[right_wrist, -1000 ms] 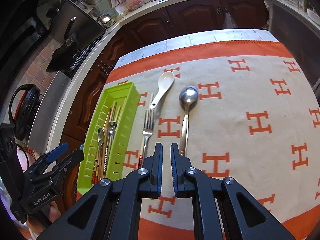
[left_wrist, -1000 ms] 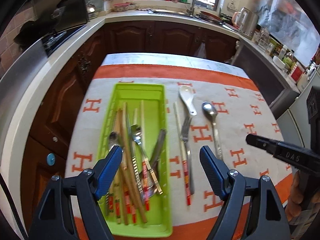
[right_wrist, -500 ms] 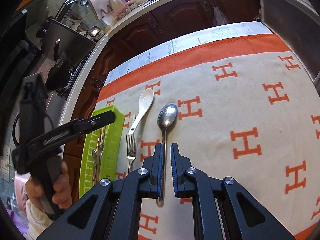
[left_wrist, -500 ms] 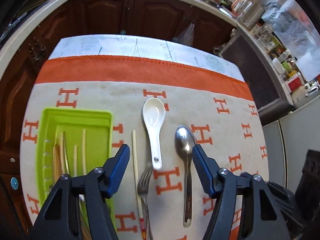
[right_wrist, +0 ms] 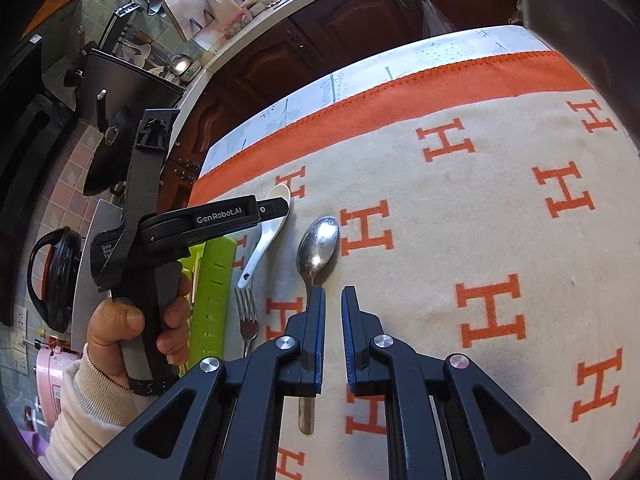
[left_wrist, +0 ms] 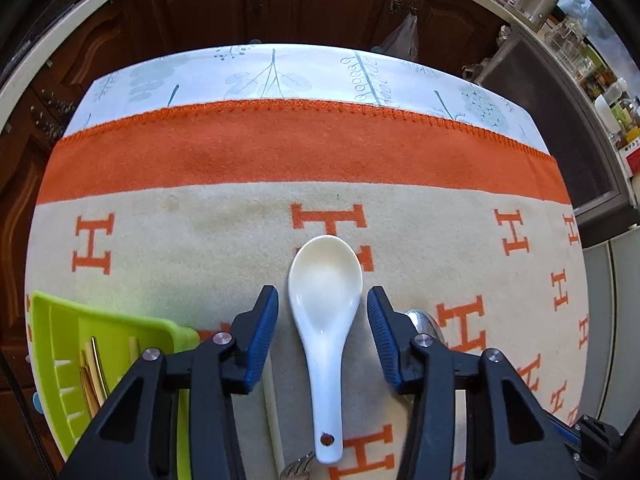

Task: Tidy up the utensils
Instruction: 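Grasp the white ceramic spoon with the left tool while the right tool grasps a steel spoon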

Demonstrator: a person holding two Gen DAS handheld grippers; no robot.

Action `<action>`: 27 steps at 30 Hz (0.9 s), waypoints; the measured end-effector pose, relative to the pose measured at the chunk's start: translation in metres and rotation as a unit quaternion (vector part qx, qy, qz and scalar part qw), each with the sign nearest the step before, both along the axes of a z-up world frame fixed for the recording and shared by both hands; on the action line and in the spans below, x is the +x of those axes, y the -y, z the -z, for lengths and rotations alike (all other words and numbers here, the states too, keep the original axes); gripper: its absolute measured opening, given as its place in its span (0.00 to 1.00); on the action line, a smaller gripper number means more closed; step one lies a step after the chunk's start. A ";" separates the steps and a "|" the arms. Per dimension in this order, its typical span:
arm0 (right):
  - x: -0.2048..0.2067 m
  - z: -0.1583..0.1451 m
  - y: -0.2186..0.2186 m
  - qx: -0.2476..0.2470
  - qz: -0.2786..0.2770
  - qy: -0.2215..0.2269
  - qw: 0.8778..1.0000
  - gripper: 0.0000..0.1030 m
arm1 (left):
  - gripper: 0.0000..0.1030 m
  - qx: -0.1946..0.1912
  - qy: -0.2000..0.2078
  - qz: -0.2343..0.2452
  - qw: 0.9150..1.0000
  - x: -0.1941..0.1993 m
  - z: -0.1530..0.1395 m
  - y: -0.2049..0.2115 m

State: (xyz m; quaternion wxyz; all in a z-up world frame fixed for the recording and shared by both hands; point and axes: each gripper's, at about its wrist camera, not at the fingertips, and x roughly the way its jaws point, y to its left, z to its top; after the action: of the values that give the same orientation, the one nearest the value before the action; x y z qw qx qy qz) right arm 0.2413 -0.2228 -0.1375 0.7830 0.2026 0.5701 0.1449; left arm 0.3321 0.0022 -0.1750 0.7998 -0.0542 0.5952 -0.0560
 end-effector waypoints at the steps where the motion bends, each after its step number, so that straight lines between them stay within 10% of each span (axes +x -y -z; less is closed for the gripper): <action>1: 0.001 0.002 0.000 0.001 0.001 -0.001 1.000 0.08 | 0.43 0.003 0.003 0.001 1.000 0.001 0.000 0.001; 15: -0.002 0.011 0.001 0.000 0.001 0.005 1.000 0.08 | 0.24 0.007 -0.014 -0.003 1.000 0.011 0.001 -0.010; 27: -0.009 0.007 0.000 -0.008 -0.002 0.012 1.000 0.08 | 0.33 0.036 -0.028 0.026 0.999 0.021 0.008 0.024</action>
State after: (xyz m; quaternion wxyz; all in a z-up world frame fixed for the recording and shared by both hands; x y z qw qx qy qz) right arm 0.2328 -0.2229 -0.1446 0.7909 0.1932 0.5625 0.1441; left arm 0.3526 -0.0220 -0.1834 0.7824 -0.0113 0.6204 -0.0534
